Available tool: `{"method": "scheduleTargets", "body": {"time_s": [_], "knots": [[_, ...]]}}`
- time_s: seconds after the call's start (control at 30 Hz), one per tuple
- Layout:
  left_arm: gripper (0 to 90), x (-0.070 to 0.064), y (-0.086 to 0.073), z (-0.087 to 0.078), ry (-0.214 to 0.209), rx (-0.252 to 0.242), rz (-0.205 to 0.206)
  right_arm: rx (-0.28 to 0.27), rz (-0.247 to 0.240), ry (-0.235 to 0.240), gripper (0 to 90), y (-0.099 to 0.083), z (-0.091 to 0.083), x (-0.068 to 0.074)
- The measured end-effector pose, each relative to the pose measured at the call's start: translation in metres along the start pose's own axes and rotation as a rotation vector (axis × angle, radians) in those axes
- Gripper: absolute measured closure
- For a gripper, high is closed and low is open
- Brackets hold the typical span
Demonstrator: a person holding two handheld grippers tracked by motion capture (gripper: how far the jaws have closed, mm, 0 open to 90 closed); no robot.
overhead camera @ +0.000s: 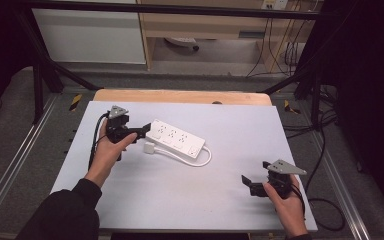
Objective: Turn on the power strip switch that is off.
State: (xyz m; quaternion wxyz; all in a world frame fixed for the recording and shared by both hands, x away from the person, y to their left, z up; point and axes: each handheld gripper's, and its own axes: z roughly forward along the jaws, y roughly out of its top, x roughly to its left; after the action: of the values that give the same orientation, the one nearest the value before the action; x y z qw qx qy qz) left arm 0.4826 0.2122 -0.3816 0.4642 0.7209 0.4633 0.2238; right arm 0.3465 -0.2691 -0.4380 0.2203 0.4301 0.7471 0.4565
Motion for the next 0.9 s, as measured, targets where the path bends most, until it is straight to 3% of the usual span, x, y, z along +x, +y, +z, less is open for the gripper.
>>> {"method": "scheduleTargets", "body": {"time_s": [0.3,0.5,0.77,0.9], "knots": [[7.3,0.006,-0.002,0.011,0.009,0.011,-0.023,-0.001,-0.003,0.000,2.2,0.000,0.000,0.001],[7.3,0.007,-0.004,0.017,-0.010,0.004,-0.007,-0.005,0.000,-0.001,2.2,0.000,-0.001,0.000],[8.3,0.008,-0.006,0.023,-0.003,0.018,-0.013,-0.004,-0.004,-0.002,2.2,0.000,-0.001,0.001],[8.5,0.011,-0.006,0.024,-0.012,0.015,-0.052,-0.002,-0.005,-0.002,2.4,0.000,-0.001,0.001]]}}
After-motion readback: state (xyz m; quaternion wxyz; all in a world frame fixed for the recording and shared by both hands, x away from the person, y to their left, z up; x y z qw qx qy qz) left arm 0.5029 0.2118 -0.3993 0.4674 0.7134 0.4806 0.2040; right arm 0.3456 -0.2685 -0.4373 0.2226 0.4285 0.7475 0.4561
